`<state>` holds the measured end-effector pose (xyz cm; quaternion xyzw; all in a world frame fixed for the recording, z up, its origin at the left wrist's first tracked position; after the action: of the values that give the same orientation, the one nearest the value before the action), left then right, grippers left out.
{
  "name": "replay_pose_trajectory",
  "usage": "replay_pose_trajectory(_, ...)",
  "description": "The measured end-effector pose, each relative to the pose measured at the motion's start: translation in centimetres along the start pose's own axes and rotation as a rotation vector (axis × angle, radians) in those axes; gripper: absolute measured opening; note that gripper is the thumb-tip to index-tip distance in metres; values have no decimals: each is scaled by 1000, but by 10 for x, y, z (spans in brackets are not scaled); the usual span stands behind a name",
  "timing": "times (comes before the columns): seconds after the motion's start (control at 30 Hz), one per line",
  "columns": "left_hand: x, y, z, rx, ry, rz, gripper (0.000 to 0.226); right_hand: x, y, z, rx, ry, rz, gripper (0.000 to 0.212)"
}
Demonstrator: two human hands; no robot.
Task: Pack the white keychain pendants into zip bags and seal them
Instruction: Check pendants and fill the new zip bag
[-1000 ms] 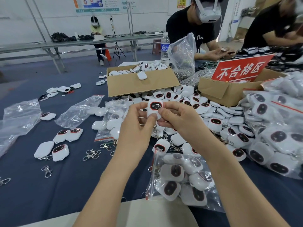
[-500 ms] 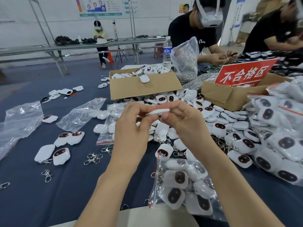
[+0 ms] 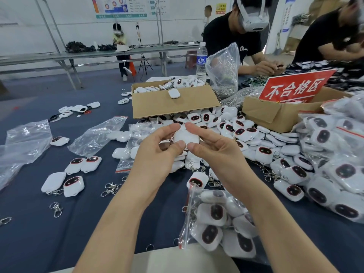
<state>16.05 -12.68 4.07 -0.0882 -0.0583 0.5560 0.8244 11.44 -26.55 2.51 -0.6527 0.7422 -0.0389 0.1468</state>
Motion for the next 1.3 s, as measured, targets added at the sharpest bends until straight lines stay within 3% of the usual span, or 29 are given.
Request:
replay_pose_trajectory(0.13, 0, 0, 0, -15, -28, 11, 34, 0, -1, 6, 2, -37, -30, 44)
replay_pose_trajectory(0.5, 1, 1, 2, -27, -102, 59, 24, 5, -1, -3, 18, 66, 124, 40)
replay_pose_trajectory(0.7, -2, 1, 1, 13, -65, 83, 13, 1, 0, -18, 106, 159, 173, 51)
replay_pose_trajectory(0.9, -13, 1, -11, 296, 477, 68, 30, -4, -5, -23, 146, 146, 89, 67)
replay_pose_trajectory(1.03, -15, 3, -13, 348, 597, 59, 35, 0, -3, -19, 104, 148, 18, 65)
replay_pose_trajectory(1.13, -12, 0, -7, 244, 499, 20, 40, 5, -3, -12, 6, 89, 14, 50)
replay_pose_trajectory(1.3, -7, 0, 7, -32, 20, -90, 43, 13, -5, -10, -40, -62, -12, 42)
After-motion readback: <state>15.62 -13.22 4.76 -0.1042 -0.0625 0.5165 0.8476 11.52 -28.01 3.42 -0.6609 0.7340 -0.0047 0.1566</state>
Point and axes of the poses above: each hand's wrist, its own y-axis away from the middle knuckle, its own x-axis out of the back of the hand, z = x × y, the point moved 7 cm from there along -y, towards the middle knuckle, and after that the axes turned 3 degrees about -x, right-handed, at the moved point
